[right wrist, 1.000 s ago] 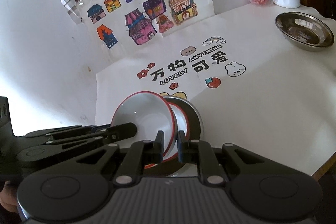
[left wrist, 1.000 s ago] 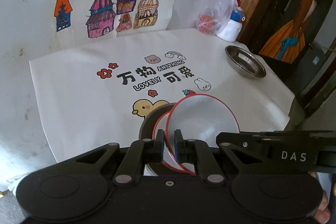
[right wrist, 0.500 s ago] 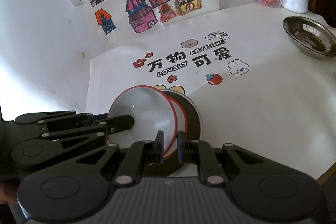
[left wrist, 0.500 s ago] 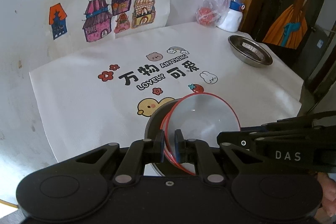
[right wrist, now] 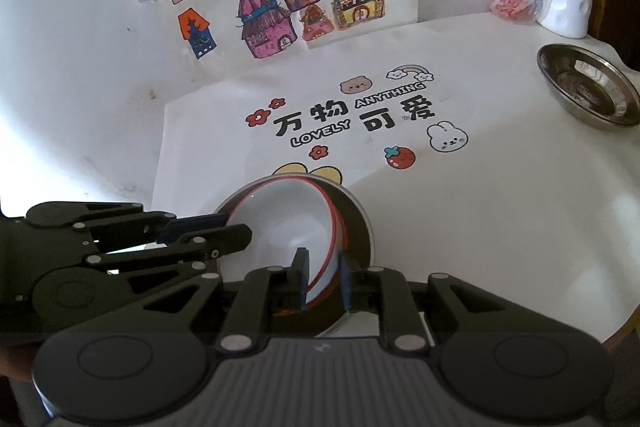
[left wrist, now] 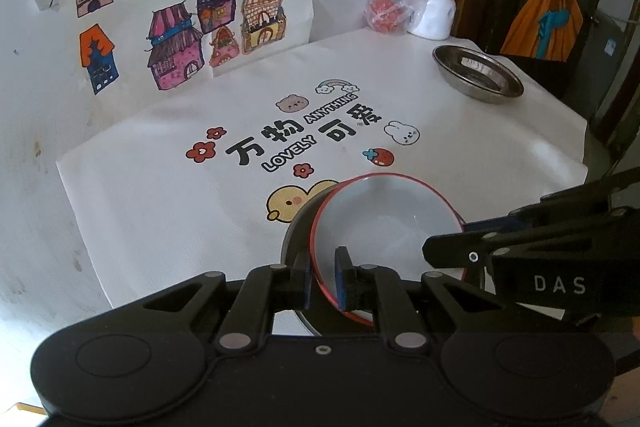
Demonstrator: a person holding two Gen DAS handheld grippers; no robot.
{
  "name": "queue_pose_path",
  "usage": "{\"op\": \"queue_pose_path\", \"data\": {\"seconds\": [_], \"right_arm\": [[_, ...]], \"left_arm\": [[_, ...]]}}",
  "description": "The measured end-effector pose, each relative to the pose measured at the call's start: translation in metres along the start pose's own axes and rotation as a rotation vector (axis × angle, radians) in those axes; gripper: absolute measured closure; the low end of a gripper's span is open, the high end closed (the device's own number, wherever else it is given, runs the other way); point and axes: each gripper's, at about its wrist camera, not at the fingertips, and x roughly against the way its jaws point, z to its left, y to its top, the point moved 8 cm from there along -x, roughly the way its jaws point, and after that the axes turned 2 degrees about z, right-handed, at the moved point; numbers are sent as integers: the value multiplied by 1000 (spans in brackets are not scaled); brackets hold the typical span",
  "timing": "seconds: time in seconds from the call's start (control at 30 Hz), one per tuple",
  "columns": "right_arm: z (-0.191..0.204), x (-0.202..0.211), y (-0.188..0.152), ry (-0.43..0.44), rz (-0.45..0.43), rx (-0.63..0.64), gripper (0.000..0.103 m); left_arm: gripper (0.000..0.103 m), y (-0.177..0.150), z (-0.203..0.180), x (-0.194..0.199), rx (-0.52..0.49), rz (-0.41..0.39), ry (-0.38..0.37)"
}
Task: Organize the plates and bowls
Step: 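Carry the second white bowl onto the bowl stack and lower it, then open both grippers to release the second white bowl, then raise both grippers and bring them back over the bowl stack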
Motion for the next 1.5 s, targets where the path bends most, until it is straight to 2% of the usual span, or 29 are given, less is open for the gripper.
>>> {"op": "queue_pose_path", "data": {"seconds": [0.23, 0.43, 0.6, 0.7, 0.77, 0.8, 0.83, 0.9, 0.93, 0.97, 1.0, 1.03, 1.07, 1.13, 1.27, 1.3, 1.33, 1.4, 1.5], "right_arm": [[-2, -1, 0, 15, -5, 2, 84], [1, -2, -3, 3, -30, 45, 85], [-5, 3, -2, 51, -36, 6, 82], [-10, 12, 1, 66, -64, -8, 74], [-13, 20, 3, 88, -90, -22, 60], [-14, 24, 4, 99, -104, -30, 56], [-16, 29, 6, 111, -126, -38, 50], [-18, 40, 8, 130, -175, -44, 38], [-19, 44, 9, 135, -196, -47, 31], [-20, 49, 9, 140, -223, -50, 23], [-21, 53, 9, 145, -248, -50, 18], [-23, 57, 9, 148, -277, -55, 7], [-24, 60, 8, 151, -300, -63, 1], [-28, 65, 5, 158, -335, -71, 0], [-35, 72, -11, 121, -397, -60, 0], [-37, 72, -16, 105, -411, -59, 0], [-39, 71, -23, 99, -427, -73, 0], [-40, 71, -35, 112, -470, -122, 0], [-39, 77, -54, 129, -622, -166, 0]], "left_arm": [[91, -1, 1, -5, 6, 13, -12], [85, -3, 7, -6, 54, 9, -50], [85, -1, 11, -2, 81, -5, -70], [82, 0, 13, 3, 96, -20, -89], [79, 1, 16, 6, 113, -29, -105], [78, 2, 17, 8, 121, -34, -114], [75, 2, 18, 10, 130, -40, -124], [60, 3, 20, 14, 143, -57, -127], [49, 4, 23, 17, 150, -75, -113], [44, 6, 25, 21, 154, -101, -104], [43, 6, 27, 24, 158, -121, -100], [42, 7, 30, 28, 163, -140, -96], [37, 8, 32, 31, 170, -153, -93], [24, 9, 38, 38, 194, -186, -80], [12, 6, 49, 52, 218, -249, -26], [4, 4, 52, 55, 227, -262, -16], [1, 1, 55, 59, 238, -279, -3], [1, -6, 61, 65, 261, -312, 26], [1, -18, 67, 68, 292, -333, 73]]}}
